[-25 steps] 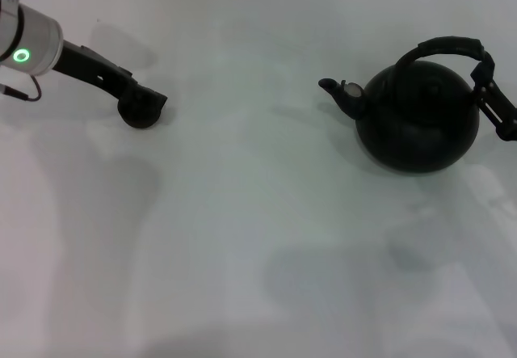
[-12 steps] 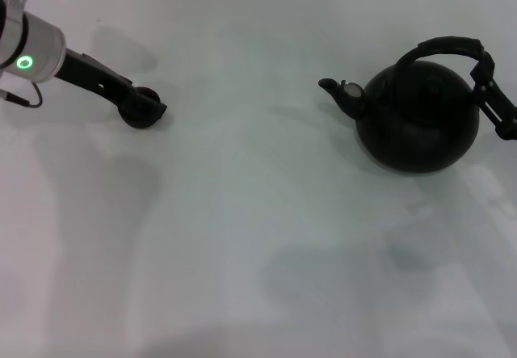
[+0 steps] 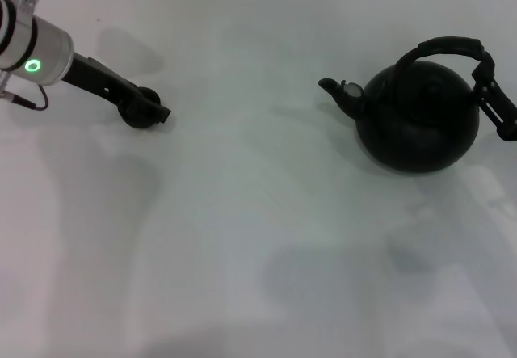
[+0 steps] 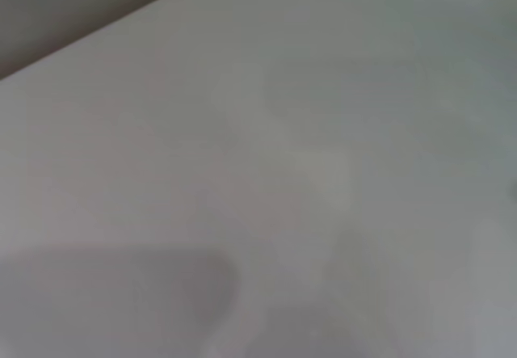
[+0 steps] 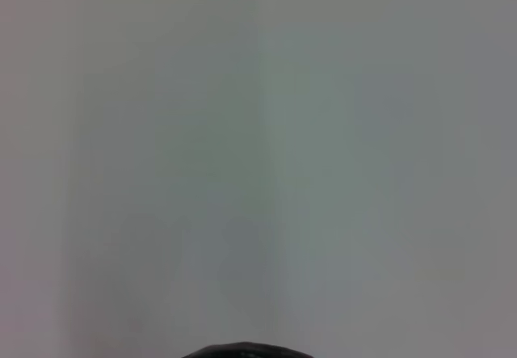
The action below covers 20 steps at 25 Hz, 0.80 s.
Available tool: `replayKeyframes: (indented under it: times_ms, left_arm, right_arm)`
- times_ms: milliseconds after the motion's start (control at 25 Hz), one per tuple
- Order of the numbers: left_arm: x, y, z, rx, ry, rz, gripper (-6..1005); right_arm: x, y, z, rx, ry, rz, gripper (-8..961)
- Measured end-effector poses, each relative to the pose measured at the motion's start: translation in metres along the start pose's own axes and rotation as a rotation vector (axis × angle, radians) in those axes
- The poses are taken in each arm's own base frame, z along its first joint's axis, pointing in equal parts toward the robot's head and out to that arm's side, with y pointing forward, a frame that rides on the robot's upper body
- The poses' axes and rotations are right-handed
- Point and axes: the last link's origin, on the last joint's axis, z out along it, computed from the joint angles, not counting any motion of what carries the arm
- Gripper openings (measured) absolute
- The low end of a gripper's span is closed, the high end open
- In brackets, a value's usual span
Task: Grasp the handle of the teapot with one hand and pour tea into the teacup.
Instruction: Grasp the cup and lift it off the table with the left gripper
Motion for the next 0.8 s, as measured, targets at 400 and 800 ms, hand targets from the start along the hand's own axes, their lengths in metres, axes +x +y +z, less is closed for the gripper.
replayKeyframes:
  times_ms: [400, 800]
  left_arm:
    - [0.0004, -0.0042, -0.0004, 0.029, -0.006, -0.017, 836]
    - [0.0008, -0.0032, -0.0002, 0.026, -0.017, -0.009, 772]
  right_arm:
    - [0.0004, -0.0004, -0.0014, 0.002, 0.002, -0.001, 857]
    - [0.0004, -0.0007, -0.0018, 0.002, 0.002, -0.002, 858]
